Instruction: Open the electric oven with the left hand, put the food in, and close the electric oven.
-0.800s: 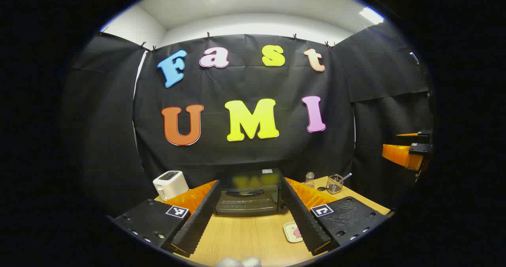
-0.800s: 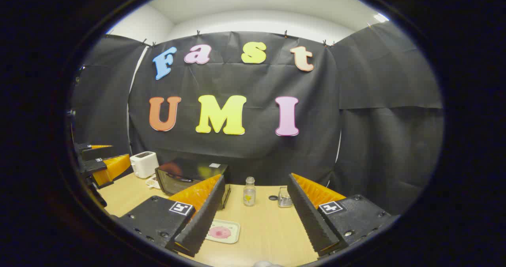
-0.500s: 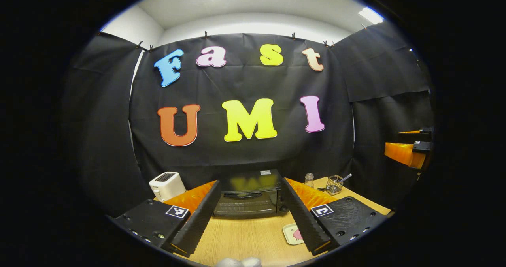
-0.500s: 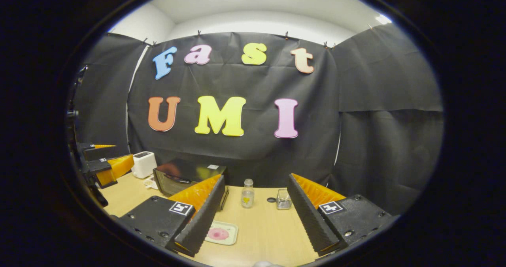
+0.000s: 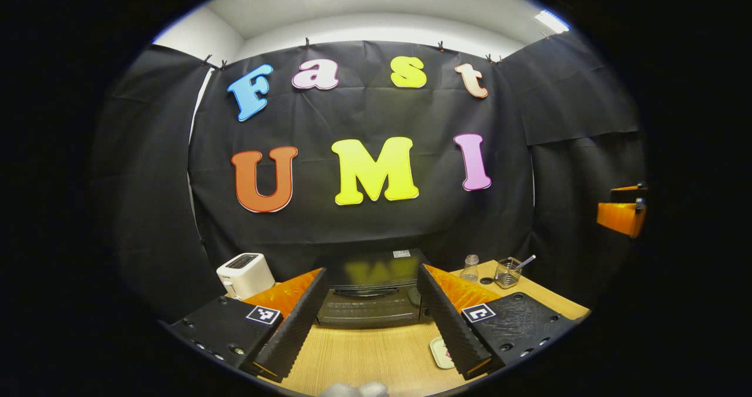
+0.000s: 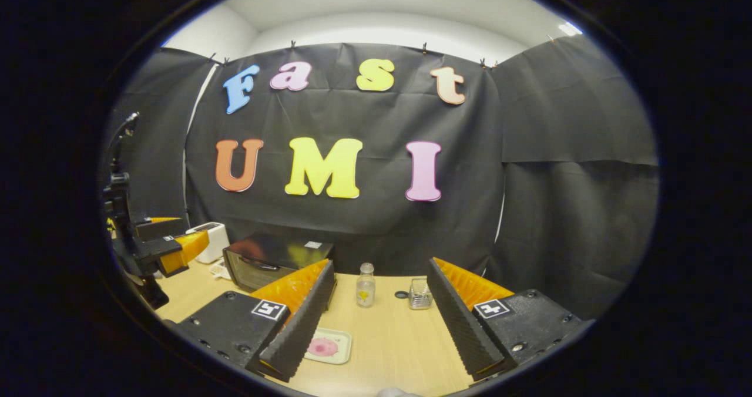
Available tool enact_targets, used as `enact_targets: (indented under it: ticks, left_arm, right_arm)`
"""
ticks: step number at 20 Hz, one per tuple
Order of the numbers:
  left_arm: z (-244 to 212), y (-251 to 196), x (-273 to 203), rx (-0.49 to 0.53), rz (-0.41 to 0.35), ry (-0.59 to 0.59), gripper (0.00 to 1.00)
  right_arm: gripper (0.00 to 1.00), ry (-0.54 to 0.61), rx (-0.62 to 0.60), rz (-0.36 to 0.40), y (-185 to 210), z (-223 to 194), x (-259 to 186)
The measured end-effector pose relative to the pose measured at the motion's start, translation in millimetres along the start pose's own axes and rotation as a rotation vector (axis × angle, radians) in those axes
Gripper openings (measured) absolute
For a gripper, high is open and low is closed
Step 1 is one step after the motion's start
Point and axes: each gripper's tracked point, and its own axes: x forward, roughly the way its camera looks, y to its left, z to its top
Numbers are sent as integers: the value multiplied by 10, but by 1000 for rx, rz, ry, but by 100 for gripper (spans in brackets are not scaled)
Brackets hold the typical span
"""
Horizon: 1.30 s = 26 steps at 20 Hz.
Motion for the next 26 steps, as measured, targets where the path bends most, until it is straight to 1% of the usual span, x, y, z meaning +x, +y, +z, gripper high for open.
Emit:
enact_targets:
  ticks: [5,10,14,18,21,22,23,24,25,26]
  left_arm:
    - [-168,75,583,-26,9,3,96]
    - [-539,101,1170,-31,5,61,96]
    - [-878,115,1534,-29,5,120,96]
    - [-1160,40,1764,-43,-17,172,97]
    - [-1342,23,1887,-32,-16,206,96]
    - [-1422,39,1908,-27,-13,228,97]
    - [-1419,26,1904,-29,-21,226,96]
    - [-1378,30,1948,-21,-23,213,98]
    - [-1441,31,1921,-23,-25,231,98]
    - [-1427,38,1892,-26,-26,223,98]
  right_arm:
    - [96,14,-5,-52,-115,47,-18]
    - [96,53,-9,-97,-173,-31,-63]
    - [96,95,-7,-131,-175,-158,-108]
    - [96,133,-2,-157,-148,-301,-131]
    - [96,152,6,-165,-106,-363,-132]
    - [100,154,5,-167,-91,-379,-127]
    - [96,154,4,-167,-66,-371,-128]
    - [96,151,4,-166,-53,-358,-122]
    - [96,150,4,-165,-36,-342,-117]
    - [96,147,5,-162,-25,-349,-122]
